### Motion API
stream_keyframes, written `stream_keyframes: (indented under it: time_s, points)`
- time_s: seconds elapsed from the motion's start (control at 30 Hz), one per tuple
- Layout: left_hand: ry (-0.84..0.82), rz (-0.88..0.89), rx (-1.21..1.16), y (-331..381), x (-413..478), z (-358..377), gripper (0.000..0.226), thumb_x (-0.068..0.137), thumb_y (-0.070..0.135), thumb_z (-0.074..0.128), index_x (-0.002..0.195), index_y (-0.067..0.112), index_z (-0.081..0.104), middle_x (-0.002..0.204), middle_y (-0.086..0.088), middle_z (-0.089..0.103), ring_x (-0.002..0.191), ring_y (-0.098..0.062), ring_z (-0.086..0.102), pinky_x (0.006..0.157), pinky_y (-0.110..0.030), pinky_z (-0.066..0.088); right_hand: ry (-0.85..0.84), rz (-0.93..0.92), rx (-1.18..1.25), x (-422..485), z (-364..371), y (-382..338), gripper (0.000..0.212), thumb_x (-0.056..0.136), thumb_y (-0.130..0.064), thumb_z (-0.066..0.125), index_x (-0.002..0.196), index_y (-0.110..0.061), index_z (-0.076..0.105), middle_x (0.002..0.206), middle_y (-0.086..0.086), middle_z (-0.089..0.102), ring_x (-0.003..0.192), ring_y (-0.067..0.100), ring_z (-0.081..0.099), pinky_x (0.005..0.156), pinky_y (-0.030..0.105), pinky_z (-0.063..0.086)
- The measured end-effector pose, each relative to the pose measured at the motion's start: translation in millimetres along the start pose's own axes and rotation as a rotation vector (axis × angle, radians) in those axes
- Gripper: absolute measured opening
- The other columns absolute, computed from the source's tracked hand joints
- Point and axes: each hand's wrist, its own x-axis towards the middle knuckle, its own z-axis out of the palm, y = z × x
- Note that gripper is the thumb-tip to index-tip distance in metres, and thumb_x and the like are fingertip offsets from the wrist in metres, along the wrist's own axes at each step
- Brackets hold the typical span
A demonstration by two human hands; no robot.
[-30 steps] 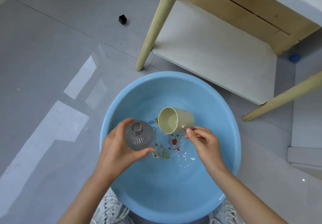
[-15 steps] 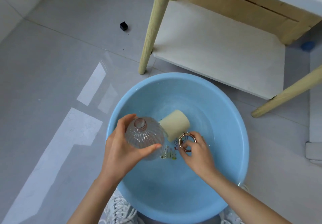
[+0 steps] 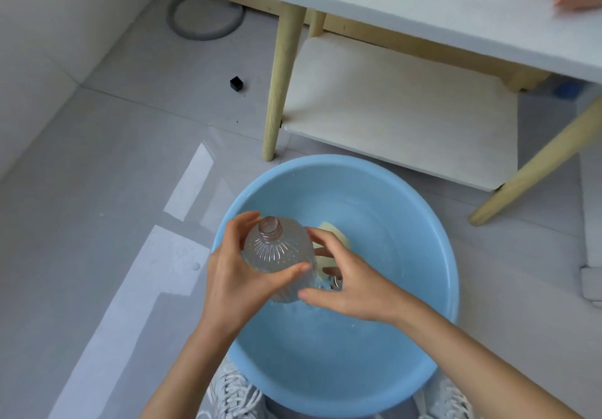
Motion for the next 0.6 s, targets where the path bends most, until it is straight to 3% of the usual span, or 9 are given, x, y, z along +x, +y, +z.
stream_keyframes:
  time_s: [0.1,0.2,0.3,0.43,0.6]
  points:
    - [0.011,0.002,-0.009,18,-5,1,0.092,0.036,0.058,0.081,0.118,0.032,0.049,0.107,0.023,0.062,0.099,0.005,0.059,0.083,-0.013,0.045,0.129,-0.014,0.008,-5,8,-17,0.102,0.059,-0.040,0.088,0.140,-0.034,0.026,0.132,-0.026,0.045,0.119,-0.003,0.051,0.097,0.033,0.048]
    - [0.006,0.035,0.000,38,-12,0,0.095,0.034,0.055,0.080,0.120,0.035,0.046,0.106,0.031,0.057,0.100,0.007,0.056,0.085,-0.018,0.047,0.244,-0.027,0.019,-14,10,-38,0.104,0.054,-0.039,0.091,0.137,-0.033,0.029,0.127,-0.019,0.051,0.109,0.005,0.058,0.085,0.037,0.055]
    - [-0.034,0.063,-0.013,62,-19,-5,0.097,0.032,0.054,0.081,0.120,0.037,0.043,0.110,0.028,0.056,0.103,0.007,0.055,0.089,-0.021,0.047,0.323,-0.069,-0.061,-30,1,-56,0.095,0.054,-0.036,0.090,0.131,-0.031,0.034,0.122,-0.018,0.055,0.107,0.001,0.058,0.085,0.029,0.054]
    - [-0.100,0.115,-0.142,79,-27,-19,0.106,0.034,0.069,0.082,0.124,0.033,0.042,0.126,0.012,0.055,0.110,-0.003,0.057,0.093,-0.025,0.047,0.343,-0.108,-0.070,-54,-18,-78,0.089,0.054,-0.028,0.091,0.124,-0.032,0.037,0.112,-0.020,0.058,0.098,-0.006,0.058,0.076,0.016,0.051]
    - [-0.290,0.202,-0.077,99,-40,-32,0.121,0.042,0.071,0.081,0.141,0.022,0.032,0.141,0.010,0.044,0.130,-0.005,0.042,0.109,-0.034,0.036,0.368,-0.135,-0.075,-83,-40,-110,0.089,0.055,-0.036,0.092,0.126,-0.033,0.039,0.119,-0.020,0.055,0.111,-0.005,0.053,0.090,0.017,0.046]
